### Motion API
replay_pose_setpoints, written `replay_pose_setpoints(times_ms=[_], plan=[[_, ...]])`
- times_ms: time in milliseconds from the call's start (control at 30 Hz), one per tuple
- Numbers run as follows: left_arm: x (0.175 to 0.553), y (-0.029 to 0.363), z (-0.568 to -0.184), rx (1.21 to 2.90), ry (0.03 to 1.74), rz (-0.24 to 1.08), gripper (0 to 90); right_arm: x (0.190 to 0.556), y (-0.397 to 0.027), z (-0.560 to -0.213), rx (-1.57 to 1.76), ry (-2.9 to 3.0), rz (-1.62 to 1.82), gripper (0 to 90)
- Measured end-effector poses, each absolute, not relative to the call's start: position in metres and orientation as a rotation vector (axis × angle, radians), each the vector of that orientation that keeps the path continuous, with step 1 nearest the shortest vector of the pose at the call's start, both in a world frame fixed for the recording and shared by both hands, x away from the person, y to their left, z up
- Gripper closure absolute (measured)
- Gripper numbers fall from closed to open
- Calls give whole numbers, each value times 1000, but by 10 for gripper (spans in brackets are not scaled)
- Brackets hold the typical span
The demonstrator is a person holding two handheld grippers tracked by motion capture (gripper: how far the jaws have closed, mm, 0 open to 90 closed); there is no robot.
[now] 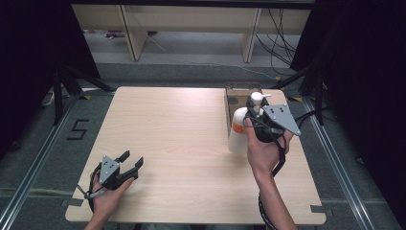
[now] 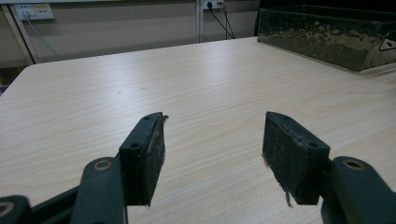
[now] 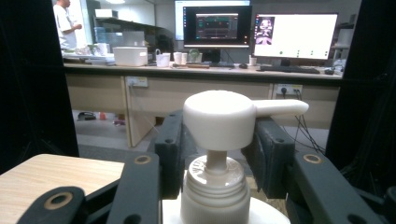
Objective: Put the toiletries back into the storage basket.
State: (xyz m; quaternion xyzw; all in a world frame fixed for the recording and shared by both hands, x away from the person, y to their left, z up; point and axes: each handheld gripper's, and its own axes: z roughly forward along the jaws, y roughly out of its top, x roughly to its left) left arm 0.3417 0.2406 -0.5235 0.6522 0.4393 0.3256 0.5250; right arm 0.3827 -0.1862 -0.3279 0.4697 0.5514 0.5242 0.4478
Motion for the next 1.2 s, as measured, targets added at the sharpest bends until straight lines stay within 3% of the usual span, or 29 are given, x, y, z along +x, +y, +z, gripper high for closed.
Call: replay_pose_setpoints(times_ms=[1200], plan=[[342, 241, -524, 1558, 1053, 776, 386, 403, -214, -300, 1175, 1312, 1258, 603]])
